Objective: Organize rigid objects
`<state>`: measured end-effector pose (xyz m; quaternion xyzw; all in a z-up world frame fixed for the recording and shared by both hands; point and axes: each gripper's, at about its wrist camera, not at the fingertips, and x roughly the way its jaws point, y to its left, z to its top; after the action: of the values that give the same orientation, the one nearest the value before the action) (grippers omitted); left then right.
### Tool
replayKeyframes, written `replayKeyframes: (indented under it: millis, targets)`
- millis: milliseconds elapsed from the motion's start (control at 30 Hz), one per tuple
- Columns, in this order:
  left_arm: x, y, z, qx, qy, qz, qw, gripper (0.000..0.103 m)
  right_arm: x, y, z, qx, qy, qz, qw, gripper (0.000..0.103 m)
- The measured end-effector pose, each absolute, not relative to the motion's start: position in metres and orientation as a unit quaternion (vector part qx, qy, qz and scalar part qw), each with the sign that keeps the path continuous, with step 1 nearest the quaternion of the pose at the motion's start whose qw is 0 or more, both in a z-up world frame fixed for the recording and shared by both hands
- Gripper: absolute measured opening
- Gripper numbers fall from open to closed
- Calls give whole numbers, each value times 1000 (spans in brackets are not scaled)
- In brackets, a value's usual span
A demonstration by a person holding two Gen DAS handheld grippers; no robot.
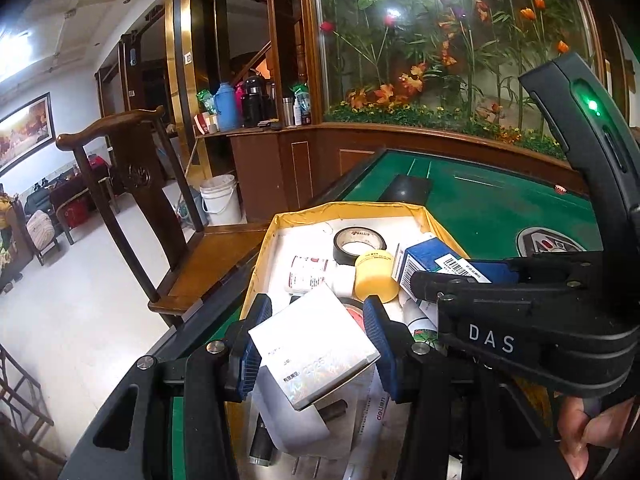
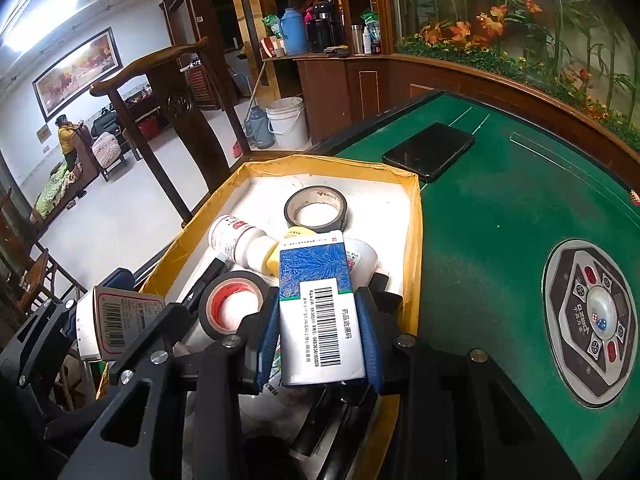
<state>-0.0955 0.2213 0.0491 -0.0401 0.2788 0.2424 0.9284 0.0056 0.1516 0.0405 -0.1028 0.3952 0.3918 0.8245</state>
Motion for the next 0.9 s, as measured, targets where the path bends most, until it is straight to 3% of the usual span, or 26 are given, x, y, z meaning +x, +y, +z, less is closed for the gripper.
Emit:
replayKeyframes:
  millis: [267,367,500,700,900]
  targets:
    - [-99,221,53,-43,273,245,929,52,6,151,47,-98,393,390,827,35]
    - [-101,220,57,-41,269,248,930,64,5,147,52,-92,392,390,828,45]
    - [-106,215,63,-34,262,250,932,77,2,143,59,-85,383,392,832,48]
    - [-112,212,71,-38,252,248,935,89,-2,126,72,-66,371,392,839,49]
    - [-118,203,76,-39,243,243,938,102,-8,87,79,-46,348,372,859,62]
